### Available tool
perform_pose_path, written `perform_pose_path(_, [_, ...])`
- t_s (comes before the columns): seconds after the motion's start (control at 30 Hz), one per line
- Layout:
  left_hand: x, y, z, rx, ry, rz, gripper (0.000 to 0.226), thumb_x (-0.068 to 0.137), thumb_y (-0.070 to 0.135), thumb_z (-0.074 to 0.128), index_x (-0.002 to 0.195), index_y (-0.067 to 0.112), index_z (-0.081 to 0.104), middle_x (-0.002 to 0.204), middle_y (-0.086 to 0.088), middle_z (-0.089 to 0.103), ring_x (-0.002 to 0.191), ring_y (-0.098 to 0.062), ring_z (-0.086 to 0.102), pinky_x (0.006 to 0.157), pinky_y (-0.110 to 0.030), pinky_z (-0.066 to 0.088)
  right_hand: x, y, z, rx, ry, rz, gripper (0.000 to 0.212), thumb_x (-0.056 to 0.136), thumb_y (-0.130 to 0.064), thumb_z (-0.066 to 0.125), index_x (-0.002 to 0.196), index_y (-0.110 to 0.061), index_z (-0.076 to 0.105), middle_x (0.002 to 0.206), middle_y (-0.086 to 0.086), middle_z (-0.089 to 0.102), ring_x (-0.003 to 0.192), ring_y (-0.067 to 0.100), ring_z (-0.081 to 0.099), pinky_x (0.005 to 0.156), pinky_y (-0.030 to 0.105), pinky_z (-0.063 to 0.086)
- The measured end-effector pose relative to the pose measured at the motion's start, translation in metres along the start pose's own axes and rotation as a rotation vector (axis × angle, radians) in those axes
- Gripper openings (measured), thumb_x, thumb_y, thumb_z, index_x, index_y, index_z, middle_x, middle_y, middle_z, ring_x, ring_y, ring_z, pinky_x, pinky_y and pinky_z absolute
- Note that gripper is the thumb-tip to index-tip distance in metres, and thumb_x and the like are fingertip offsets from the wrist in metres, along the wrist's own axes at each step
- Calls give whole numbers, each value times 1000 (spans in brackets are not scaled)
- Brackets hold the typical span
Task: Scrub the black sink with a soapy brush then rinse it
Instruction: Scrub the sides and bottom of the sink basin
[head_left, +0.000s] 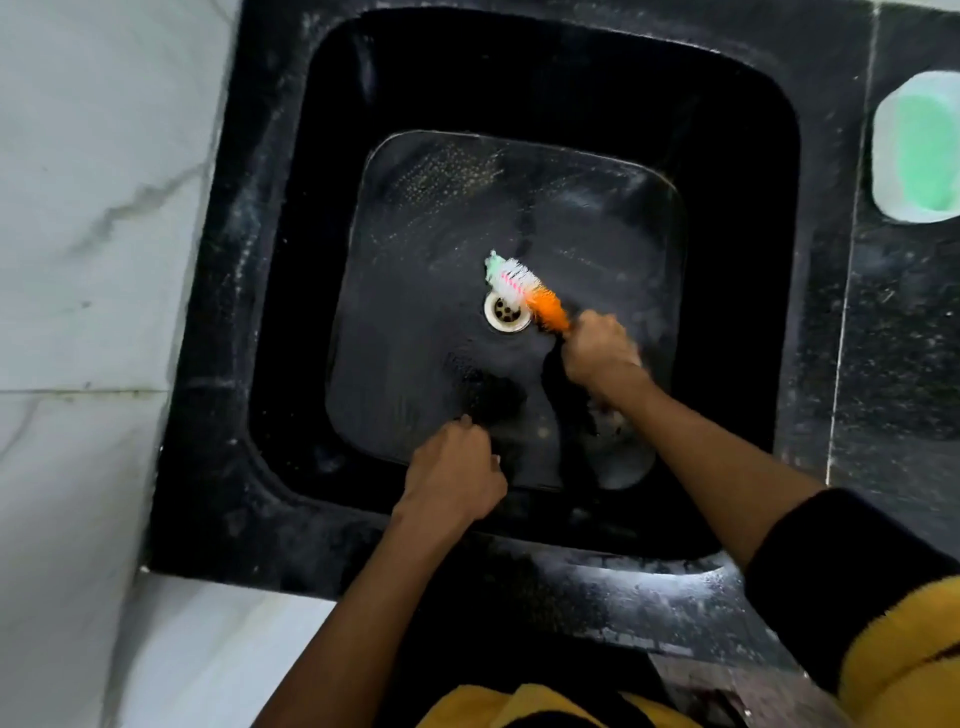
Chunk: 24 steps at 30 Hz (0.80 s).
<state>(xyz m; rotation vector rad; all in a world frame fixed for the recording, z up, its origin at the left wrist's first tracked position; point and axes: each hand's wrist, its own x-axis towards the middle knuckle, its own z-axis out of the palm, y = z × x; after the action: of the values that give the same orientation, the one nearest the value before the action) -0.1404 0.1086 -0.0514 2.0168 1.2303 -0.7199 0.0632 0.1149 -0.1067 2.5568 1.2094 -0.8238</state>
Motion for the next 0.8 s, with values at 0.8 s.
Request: perform_pose_path(0.8, [-11, -1, 2, -126, 49, 11, 30, 94, 31, 56, 107, 5, 63, 115, -17, 62, 100, -36, 62, 82, -41, 53, 40, 32, -126, -1365, 64, -602, 30, 98, -30, 41, 119, -25, 62, 120, -2, 65, 112, 19, 63, 80, 28, 47])
